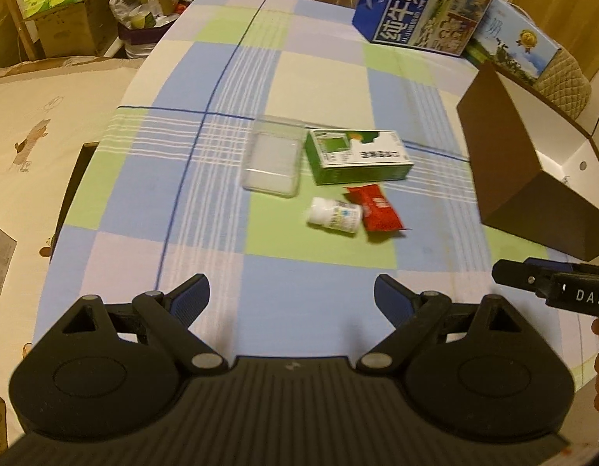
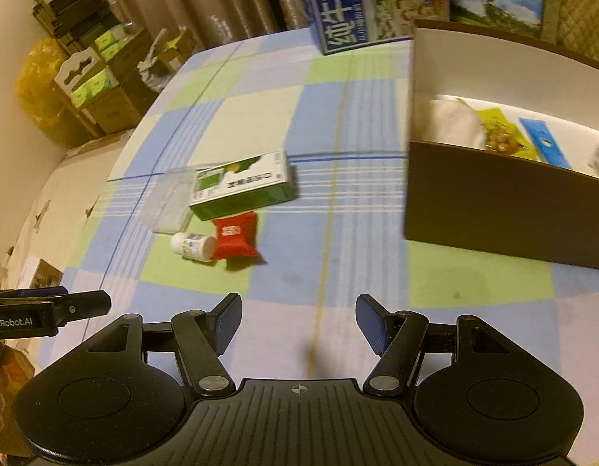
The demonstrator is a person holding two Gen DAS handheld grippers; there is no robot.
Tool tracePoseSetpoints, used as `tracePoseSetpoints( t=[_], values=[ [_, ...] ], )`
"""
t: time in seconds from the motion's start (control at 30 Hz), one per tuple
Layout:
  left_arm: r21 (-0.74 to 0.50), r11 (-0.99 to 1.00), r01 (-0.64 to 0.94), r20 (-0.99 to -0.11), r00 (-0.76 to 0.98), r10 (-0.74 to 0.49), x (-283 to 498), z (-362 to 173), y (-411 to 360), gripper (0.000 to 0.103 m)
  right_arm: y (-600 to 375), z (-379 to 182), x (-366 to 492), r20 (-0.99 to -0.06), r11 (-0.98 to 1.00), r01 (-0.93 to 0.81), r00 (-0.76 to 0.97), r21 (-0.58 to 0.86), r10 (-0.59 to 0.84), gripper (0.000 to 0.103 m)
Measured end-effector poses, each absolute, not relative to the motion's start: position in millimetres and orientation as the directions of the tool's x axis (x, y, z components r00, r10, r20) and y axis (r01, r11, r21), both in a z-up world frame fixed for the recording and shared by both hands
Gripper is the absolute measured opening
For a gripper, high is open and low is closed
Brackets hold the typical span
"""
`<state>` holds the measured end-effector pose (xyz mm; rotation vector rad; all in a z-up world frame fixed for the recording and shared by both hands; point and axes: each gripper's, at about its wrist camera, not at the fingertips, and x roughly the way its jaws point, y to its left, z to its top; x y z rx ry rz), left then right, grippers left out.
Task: Organize objects
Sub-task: 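Withdraw both tools from the brown box toward the pill bottle and red packet, then grasp the red candy packet with the right tool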
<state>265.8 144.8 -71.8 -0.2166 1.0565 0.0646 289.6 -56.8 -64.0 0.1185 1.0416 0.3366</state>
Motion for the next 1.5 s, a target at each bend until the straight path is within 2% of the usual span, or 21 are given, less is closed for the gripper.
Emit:
tracePoseSetpoints(
  t=[0.5, 0.7, 1.17, 1.23, 1.5],
  values=[
    [-0.117, 0.975, -0.187, -0.882, 0.47, -0.016, 295, -99, 183, 0.089, 1, -92, 324, -0.791, 0.908, -0.342, 0.471, 0.244, 0.39, 0.062],
    [-0.112, 0.979, -0.173, -0.887, 0.461, -0.02, 310, -108, 181, 0.089, 17, -102, 341, -0.797, 0.9, -0.378, 0.464, 0.218, 0.388, 0.05],
    [-0.115, 0.981, -0.156, -0.897, 0.441, -0.035, 332, -119, 181, 0.089, 30, -127, 367, -0.831, 0.895, -0.406, 0.422, 0.183, 0.362, 0.036],
    [-0.117, 0.982, -0.151, -0.897, 0.44, -0.039, 333, -121, 180, 0.089, 31, -130, 368, -0.833, 0.892, -0.413, 0.419, 0.181, 0.363, 0.029],
    [-0.129, 0.985, -0.118, -0.897, 0.437, -0.065, 338, -123, 170, 0.089, 20, -128, 361, -0.827, 0.897, -0.407, 0.435, 0.172, 0.356, 0.023]
  ],
)
